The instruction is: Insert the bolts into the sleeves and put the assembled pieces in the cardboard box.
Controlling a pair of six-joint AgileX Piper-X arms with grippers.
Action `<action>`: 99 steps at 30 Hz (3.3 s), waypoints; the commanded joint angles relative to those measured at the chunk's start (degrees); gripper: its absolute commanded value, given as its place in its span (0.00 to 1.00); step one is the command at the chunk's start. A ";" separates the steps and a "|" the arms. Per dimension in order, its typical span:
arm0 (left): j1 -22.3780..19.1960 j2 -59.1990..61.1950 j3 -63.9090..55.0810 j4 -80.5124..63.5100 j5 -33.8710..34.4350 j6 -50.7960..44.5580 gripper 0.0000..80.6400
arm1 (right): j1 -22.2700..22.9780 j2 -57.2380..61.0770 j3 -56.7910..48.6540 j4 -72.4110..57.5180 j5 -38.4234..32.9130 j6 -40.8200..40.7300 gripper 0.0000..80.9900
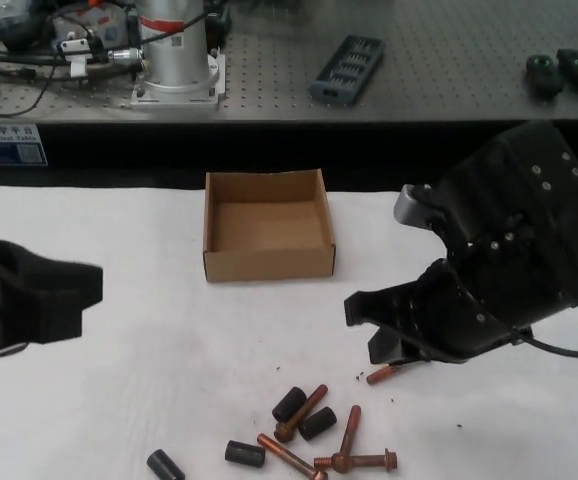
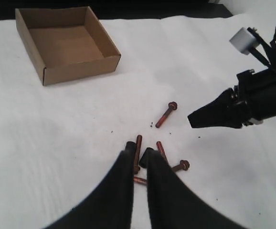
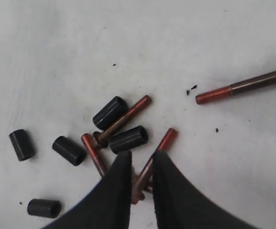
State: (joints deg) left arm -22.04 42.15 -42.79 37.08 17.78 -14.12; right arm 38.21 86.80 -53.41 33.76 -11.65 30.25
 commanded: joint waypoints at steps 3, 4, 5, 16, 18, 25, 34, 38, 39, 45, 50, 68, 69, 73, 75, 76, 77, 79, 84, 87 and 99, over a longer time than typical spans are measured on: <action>-0.17 0.16 -1.79 4.03 1.23 -0.44 0.11 | -2.20 2.43 -1.15 -1.46 0.64 5.17 0.17; -0.17 0.16 -1.77 4.03 1.79 -0.44 0.11 | -2.65 3.22 -1.18 -1.89 0.64 6.87 0.20; -0.17 0.16 -1.94 4.03 2.27 -0.56 0.11 | -3.04 4.04 -1.18 -2.73 0.54 8.75 0.24; -0.17 0.16 -4.50 4.13 2.69 -0.56 0.11 | -4.11 10.39 -2.35 -7.82 5.05 27.88 0.26; -0.17 0.16 -4.78 4.12 4.23 -0.56 0.11 | -4.46 11.36 -2.32 -8.92 5.59 31.01 0.26; -0.17 -0.77 -4.83 6.27 7.36 -0.56 0.11 | -4.92 12.29 -2.32 -8.26 6.95 39.35 0.26; -0.17 -1.90 -4.83 6.57 7.36 -0.39 0.11 | -4.92 13.51 -2.32 -5.32 8.15 42.55 0.26; -0.17 -1.90 -4.83 6.57 7.36 -0.39 0.11 | -4.92 15.32 -2.32 -5.32 6.14 44.78 0.26; -0.17 -1.90 -4.83 6.57 7.36 -0.39 0.11 | -4.73 15.65 -2.43 -5.32 5.92 45.04 0.26; -0.17 -1.90 -4.83 6.57 7.36 -0.39 0.11 | -4.75 17.30 -4.44 -5.28 5.90 45.17 0.26; -0.17 -1.90 -4.83 6.57 7.36 -0.39 0.11 | -4.91 20.12 -7.84 -5.28 5.90 45.17 0.26; -0.17 -1.90 -4.83 6.57 7.36 -0.39 0.11 | -5.07 22.49 -10.19 2.01 5.18 36.52 0.26; -0.17 -1.88 -4.83 6.57 7.36 -0.29 0.11 | -5.07 22.49 -10.19 2.69 5.18 35.13 0.26; -0.17 -1.88 -4.83 6.57 7.36 -0.29 0.11 | -5.07 22.49 -10.19 5.28 5.75 30.97 0.26; -0.17 -1.88 -4.83 6.57 7.54 -0.33 0.11 | -5.07 22.49 -10.07 5.54 5.81 30.32 0.26; -0.17 -1.88 -4.83 6.57 7.75 -0.33 0.11 | -5.07 22.49 -10.08 5.54 5.81 30.34 0.26; -0.17 -1.88 -4.83 6.57 8.12 -0.33 0.11 | -5.07 22.49 -10.08 5.52 5.99 30.34 0.26; -0.17 -1.88 -4.83 6.57 8.62 -0.33 0.11 | -5.07 22.49 -10.08 5.00 6.25 30.34 0.26; -0.17 -1.88 -4.83 6.57 8.62 -0.33 0.11 | -5.07 22.49 -10.08 4.41 9.05 30.34 0.26; -0.17 -1.88 -4.83 6.57 8.62 -0.33 0.11 | -5.07 22.49 -10.08 4.13 9.87 30.34 0.20; -0.17 -1.88 -4.83 6.57 8.62 -0.33 0.11 | -5.07 22.49 -10.08 5.55 9.62 22.65 0.06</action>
State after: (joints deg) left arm -22.11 40.66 -46.86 43.94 25.94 -14.50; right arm 33.48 108.41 -63.99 35.82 -4.43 56.38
